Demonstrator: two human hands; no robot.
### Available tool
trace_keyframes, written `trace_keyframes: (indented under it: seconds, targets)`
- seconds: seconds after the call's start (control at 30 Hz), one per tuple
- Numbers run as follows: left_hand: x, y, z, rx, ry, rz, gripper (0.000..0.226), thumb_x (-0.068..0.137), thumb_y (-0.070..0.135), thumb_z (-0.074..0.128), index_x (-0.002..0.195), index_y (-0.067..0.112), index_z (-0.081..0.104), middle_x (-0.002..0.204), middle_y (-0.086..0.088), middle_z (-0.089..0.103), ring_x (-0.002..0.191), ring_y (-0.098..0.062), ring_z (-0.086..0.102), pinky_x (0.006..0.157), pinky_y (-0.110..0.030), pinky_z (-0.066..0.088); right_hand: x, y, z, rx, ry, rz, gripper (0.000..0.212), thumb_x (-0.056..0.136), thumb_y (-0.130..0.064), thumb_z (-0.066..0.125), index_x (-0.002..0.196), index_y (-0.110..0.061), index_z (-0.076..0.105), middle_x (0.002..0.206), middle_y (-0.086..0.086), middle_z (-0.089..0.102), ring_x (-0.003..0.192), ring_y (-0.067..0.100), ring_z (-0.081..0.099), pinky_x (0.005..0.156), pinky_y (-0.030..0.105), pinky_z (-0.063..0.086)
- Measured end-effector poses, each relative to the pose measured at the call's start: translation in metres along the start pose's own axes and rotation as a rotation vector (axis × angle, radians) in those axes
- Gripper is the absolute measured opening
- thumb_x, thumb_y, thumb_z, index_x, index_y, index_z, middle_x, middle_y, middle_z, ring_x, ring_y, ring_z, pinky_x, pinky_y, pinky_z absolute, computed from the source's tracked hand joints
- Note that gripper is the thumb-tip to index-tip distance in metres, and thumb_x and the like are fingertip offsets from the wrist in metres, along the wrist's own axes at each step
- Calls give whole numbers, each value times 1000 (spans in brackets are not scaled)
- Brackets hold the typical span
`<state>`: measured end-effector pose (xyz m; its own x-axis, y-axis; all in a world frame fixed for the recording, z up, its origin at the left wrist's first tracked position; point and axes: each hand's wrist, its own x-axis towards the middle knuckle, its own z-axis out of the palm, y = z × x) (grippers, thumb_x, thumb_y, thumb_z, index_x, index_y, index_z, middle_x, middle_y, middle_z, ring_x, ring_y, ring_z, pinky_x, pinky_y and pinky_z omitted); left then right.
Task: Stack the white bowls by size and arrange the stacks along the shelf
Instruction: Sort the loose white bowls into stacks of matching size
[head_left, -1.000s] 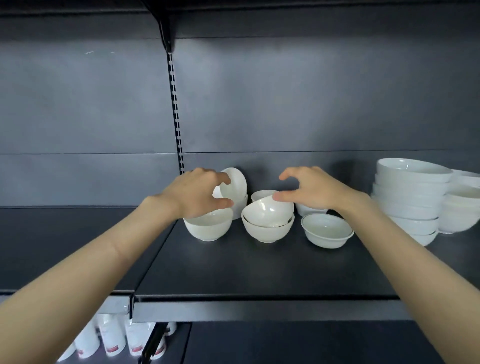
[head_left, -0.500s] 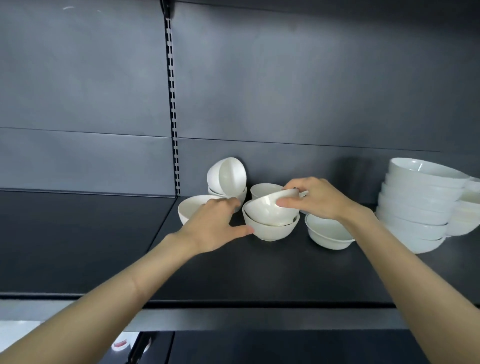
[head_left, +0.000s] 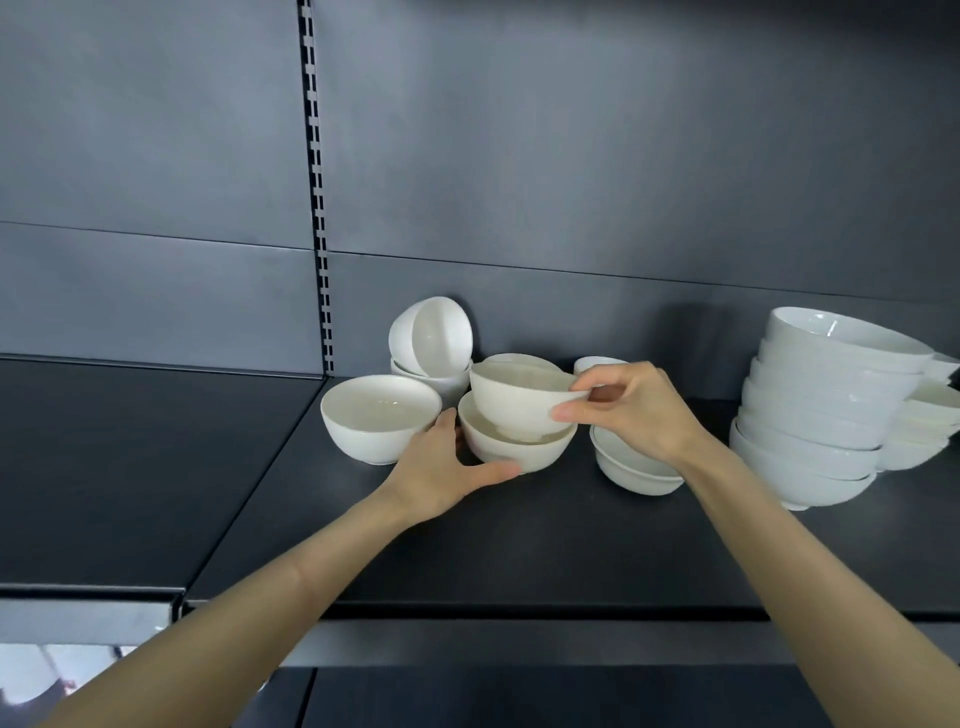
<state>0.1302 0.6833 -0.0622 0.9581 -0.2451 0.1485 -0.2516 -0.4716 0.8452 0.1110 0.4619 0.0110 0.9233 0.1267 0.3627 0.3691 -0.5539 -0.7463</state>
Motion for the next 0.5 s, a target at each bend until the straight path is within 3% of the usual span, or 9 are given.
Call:
trace_keyframes:
  seconds: [0.07,0.2,0.3,0.4,0.5]
  targets:
    - [6,-6,4,-70,-5,9,101,47,64,84,132,25,45,123,14,61,113,-7,59,98,-37,51,-2,7,3,35,4,-8,17,67,-12,85,76,-4,73,84,15,70,75,11,63,78,27,52]
    - [13,-13,8,-179,-10,43,99,46,56,90,130,26,47,124,12,63,115,-7,60,97,-37,51,-2,19,10,99,-2,-28,19,64,-9,86,76,-1,74,80,9,68,78,17,63,85,40,53]
    - [16,-11,10,-232,-7,60,86,46,47,87,121,24,53,119,9,65,111,-7,62,95,-33,53,1,26,12,88,-18,-55,19,63,-14,87,76,-5,75,82,8,67,82,32,62,85,49,52]
    - [17,-11,12,-247,16,61,94,43,51,87,122,16,52,118,6,65,109,-9,63,95,-36,53,2,28,14,69,-31,-65,21,62,-18,88,76,-9,76,91,15,68,90,44,58,85,55,49]
    - [15,-14,12,-245,32,57,94,44,52,88,123,14,53,118,5,66,109,-10,63,94,-37,54,2,26,15,102,-37,-57,24,58,-24,89,75,-12,76,96,19,66,93,46,57,86,57,48]
